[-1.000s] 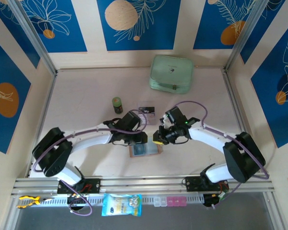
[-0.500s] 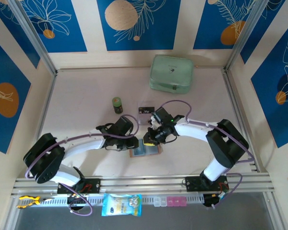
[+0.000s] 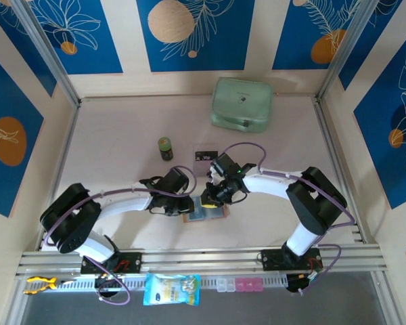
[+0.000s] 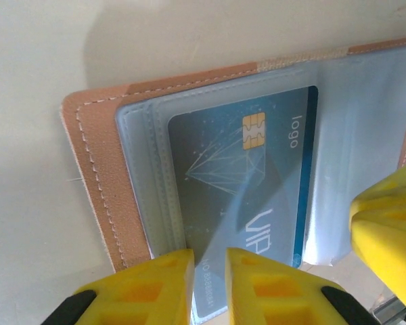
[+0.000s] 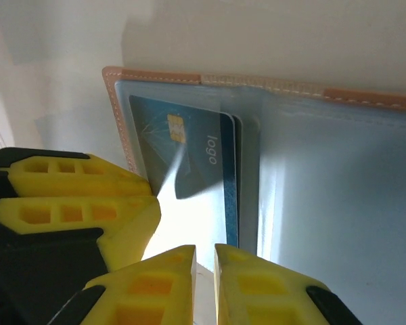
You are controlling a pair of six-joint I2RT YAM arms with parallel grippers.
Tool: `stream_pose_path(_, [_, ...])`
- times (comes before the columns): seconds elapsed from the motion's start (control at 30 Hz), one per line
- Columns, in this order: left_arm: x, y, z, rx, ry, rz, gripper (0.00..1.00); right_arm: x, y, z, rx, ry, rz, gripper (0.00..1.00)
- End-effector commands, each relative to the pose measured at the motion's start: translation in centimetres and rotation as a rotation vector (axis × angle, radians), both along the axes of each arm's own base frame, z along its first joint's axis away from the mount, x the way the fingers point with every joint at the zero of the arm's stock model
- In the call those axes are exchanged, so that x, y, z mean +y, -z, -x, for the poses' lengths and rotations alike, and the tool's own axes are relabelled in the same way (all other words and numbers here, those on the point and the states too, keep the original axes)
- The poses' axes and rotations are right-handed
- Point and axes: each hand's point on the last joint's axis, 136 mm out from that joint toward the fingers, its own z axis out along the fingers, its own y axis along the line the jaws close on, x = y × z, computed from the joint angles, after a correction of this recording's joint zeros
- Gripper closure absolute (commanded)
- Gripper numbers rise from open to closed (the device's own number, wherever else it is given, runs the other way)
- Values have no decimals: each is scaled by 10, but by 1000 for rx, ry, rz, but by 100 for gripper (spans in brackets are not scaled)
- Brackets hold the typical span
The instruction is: Take the credit cards out of the card holder
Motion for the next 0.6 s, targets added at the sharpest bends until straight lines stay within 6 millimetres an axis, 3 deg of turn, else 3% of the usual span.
stream_pose_path(0.0, [13, 8, -1, 11, -8, -49, 81, 6, -1, -1, -7, -30, 2, 84])
stream_pose_path(0.3, [13, 3, -3, 2, -15, -40, 84, 20, 2, -4, -2, -54, -2, 84])
stream_pose_path(0.57, [14, 3, -1, 5, -12, -42, 84, 14, 13, -4, -1, -34, 48, 78])
